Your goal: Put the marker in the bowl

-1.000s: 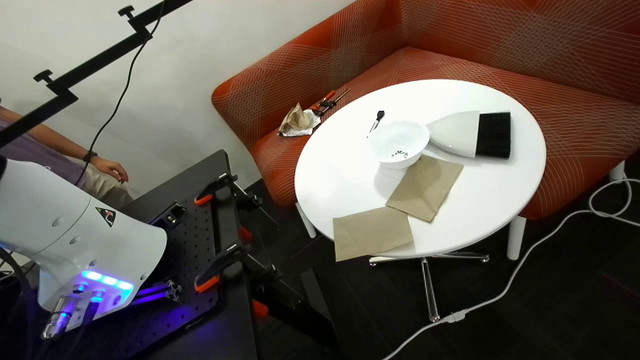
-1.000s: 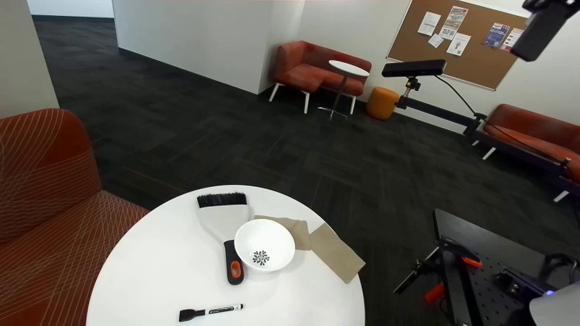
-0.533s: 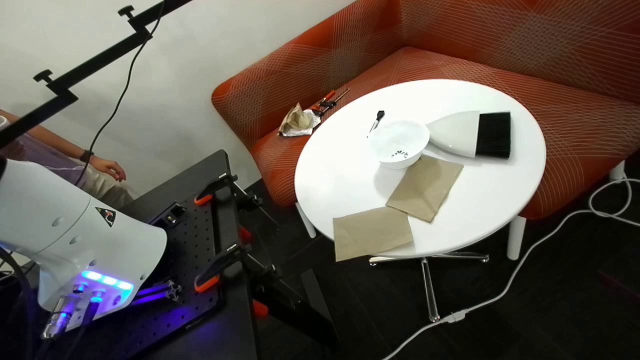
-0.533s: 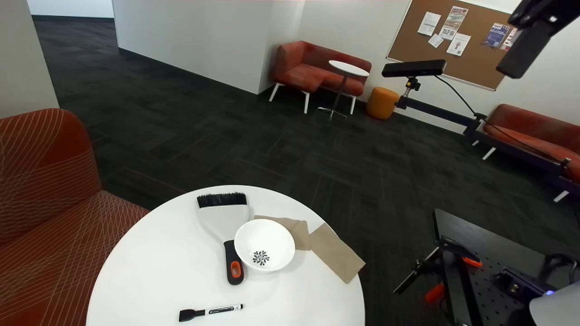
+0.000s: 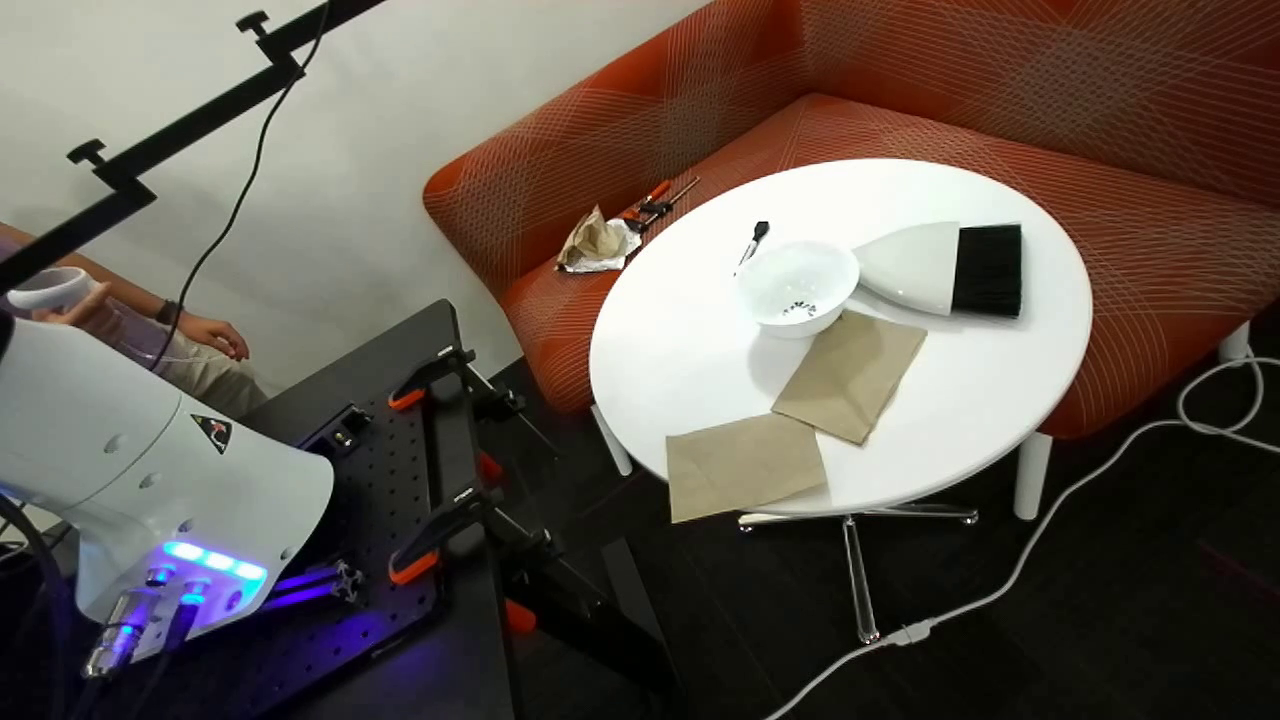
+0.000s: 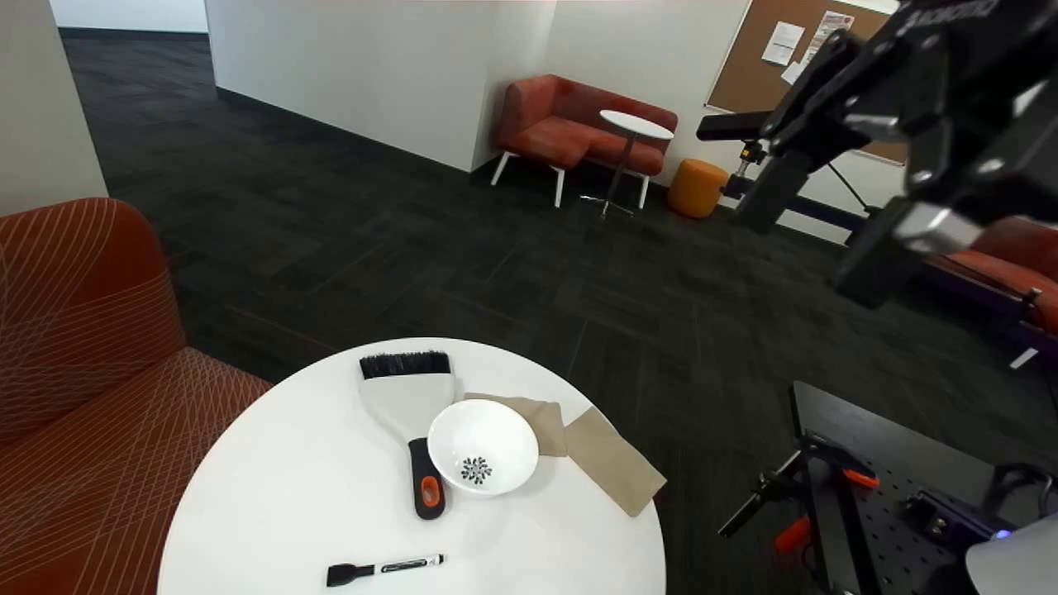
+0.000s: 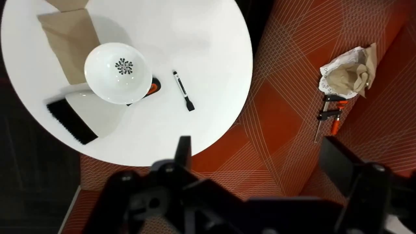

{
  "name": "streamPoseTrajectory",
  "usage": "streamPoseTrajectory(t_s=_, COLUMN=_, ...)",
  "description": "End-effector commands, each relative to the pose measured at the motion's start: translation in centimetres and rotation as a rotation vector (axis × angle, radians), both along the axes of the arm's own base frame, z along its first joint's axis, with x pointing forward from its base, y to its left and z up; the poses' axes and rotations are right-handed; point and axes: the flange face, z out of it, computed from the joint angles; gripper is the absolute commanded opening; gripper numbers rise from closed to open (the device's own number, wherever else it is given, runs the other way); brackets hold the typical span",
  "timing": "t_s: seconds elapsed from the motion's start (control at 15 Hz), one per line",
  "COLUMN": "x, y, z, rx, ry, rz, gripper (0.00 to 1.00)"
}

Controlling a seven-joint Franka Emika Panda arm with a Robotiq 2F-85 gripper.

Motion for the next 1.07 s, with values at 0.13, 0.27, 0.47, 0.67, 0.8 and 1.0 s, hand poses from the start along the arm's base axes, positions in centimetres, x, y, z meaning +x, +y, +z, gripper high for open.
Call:
streamPoseTrajectory(t_s=0.13, x=3.1, y=0.1, z=-5.5, rx=-0.078, ry=-0.044, rz=0.089, gripper=1.0)
streamPoseTrajectory(t_s=0.27, x=4.1, y=0.3, z=-7.5, rx=-0.088, ry=-0.036, rz=0.117, gripper=1.0)
streamPoseTrajectory(t_s=0.47, x=5.4, y=0.7, z=-10.5, rx=-0.102, ry=-0.022, rz=0.137, gripper=1.0)
streamPoseTrajectory(t_s=0.67, x=6.4, y=1.1, z=-12.6, rx=-0.095, ry=0.006, rz=0.136, gripper=1.0)
streamPoseTrajectory(t_s=0.8, x=5.4, y=1.0, z=-12.5, rx=-0.092, ry=0.025, rz=0.111, gripper=1.0)
streamPoseTrajectory(t_s=1.0, x=6.1, y=1.2, z=-13.4, rx=-0.091, ry=0.038, rz=0.112, gripper=1.0)
